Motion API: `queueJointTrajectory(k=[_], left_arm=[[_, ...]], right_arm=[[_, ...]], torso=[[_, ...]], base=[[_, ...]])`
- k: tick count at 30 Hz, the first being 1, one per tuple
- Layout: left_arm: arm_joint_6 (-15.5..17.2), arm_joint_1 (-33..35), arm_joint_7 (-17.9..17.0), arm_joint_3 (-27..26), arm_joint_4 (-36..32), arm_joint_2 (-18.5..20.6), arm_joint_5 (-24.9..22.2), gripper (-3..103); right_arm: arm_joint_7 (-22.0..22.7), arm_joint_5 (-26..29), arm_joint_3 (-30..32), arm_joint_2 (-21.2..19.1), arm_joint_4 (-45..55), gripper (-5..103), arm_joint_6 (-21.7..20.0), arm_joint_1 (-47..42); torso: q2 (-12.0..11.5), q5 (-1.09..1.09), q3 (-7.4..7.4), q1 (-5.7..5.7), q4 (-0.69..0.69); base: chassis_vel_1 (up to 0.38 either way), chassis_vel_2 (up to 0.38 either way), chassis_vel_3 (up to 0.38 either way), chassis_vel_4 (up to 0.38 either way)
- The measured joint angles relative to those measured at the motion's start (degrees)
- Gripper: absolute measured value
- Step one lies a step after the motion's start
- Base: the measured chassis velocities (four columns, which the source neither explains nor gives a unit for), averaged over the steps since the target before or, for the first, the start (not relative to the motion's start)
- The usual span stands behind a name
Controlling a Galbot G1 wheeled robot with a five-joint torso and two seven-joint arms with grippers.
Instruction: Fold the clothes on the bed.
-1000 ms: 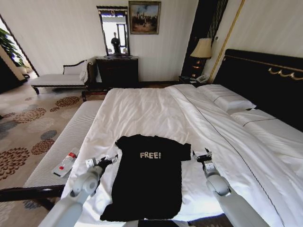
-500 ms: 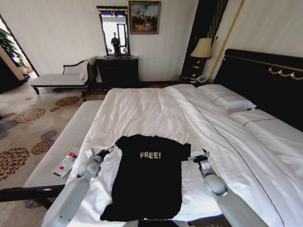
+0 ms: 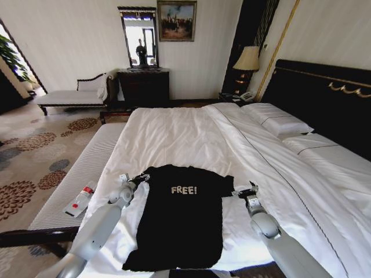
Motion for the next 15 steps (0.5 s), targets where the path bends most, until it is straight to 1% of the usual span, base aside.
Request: queueJointTrajectory(k=[2,3,5,7,10,12,15], left_arm=[[0.0,-0.8,-0.3,0.6,0.8,-0.4,0.2,78],[-0.1,-1.1,-0.7,0.9,1.2,-0.6,0.9,74],[-0.3,-1.1,-0.8,1.0,1.4,-0.7,1.6,63],[-0.4,-1.1,-0.9,1.0,1.4,-0.7,1.7,63],[-0.6,-0.8,-1.1,0.8,1.4,-0.6,2.0,46],[-0.6,-0.8,-1.2,0.7,1.3,-0.6,2.0,46],[-0.7,-0.3,-1.4,0.7,-0.3,-0.2,2.0,30]], right_arm=[[0.0,0.0,-0.3,0.1,-0.1,100,0.0,0.3],[0.0,0.0,-0.4,0.2,-0.1,100,0.0,0.5],[0.0,0.1,-0.4,0.2,-0.1,100,0.0,0.6],[0.0,0.2,-0.4,0.2,-0.1,100,0.0,0.6],[-0.1,0.3,-0.2,0.0,-0.1,100,0.0,0.6],[-0.1,0.3,-0.2,0.0,-0.1,100,0.0,0.6],[-0.1,0.3,-0.2,0.1,-0.1,100,0.0,0.7]], torso=[[0.0,0.01,0.0,0.0,0.0],[0.0,0.01,0.0,0.01,0.01],[0.0,0.01,0.0,0.01,0.01],[0.0,0.01,0.0,0.0,0.01],[0.0,0.0,0.0,0.0,0.01],[0.0,0.0,0.0,0.0,0.01],[0.0,0.0,0.0,0.0,0.0]], base=[[0.0,0.0,0.0,0.0],[0.0,0.0,0.0,0.0],[0.0,0.0,0.0,0.0],[0.0,0.0,0.0,0.0],[0.0,0.0,0.0,0.0],[0.0,0.0,0.0,0.0],[0.0,0.0,0.0,0.0]])
